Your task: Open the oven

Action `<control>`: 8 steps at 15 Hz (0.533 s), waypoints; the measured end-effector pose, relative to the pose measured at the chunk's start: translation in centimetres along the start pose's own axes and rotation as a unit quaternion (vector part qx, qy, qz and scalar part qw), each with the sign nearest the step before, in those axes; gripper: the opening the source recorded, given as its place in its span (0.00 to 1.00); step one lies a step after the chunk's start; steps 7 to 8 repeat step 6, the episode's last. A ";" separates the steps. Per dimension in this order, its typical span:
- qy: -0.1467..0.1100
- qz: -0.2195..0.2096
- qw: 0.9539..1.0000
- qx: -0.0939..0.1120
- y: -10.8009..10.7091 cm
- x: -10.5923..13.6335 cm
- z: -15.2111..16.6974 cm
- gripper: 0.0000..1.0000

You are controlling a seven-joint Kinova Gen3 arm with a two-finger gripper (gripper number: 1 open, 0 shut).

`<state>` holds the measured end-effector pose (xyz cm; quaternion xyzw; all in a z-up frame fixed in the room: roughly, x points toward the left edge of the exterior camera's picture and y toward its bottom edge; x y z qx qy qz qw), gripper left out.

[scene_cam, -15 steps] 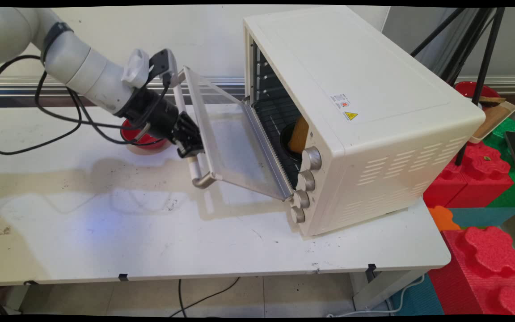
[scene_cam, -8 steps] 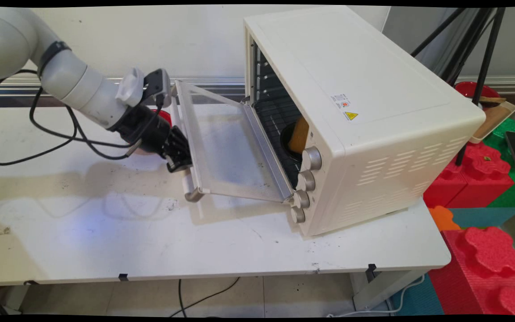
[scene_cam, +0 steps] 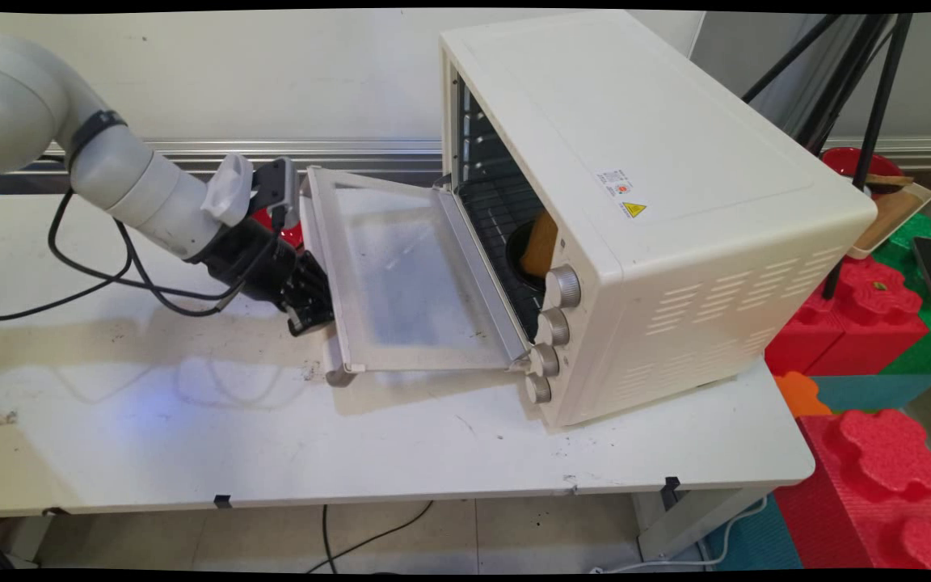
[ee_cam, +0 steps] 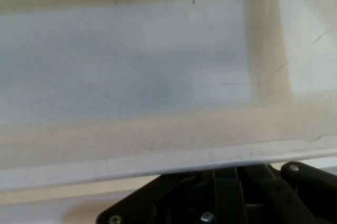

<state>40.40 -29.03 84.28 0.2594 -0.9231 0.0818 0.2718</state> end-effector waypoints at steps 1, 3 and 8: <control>-0.002 0.002 1.000 -0.001 0.1 -0.3 0.2 0.00; -0.003 0.008 1.000 0.001 0.2 -0.8 0.6 0.00; 0.000 0.014 1.000 0.005 0.3 -1.3 1.0 0.00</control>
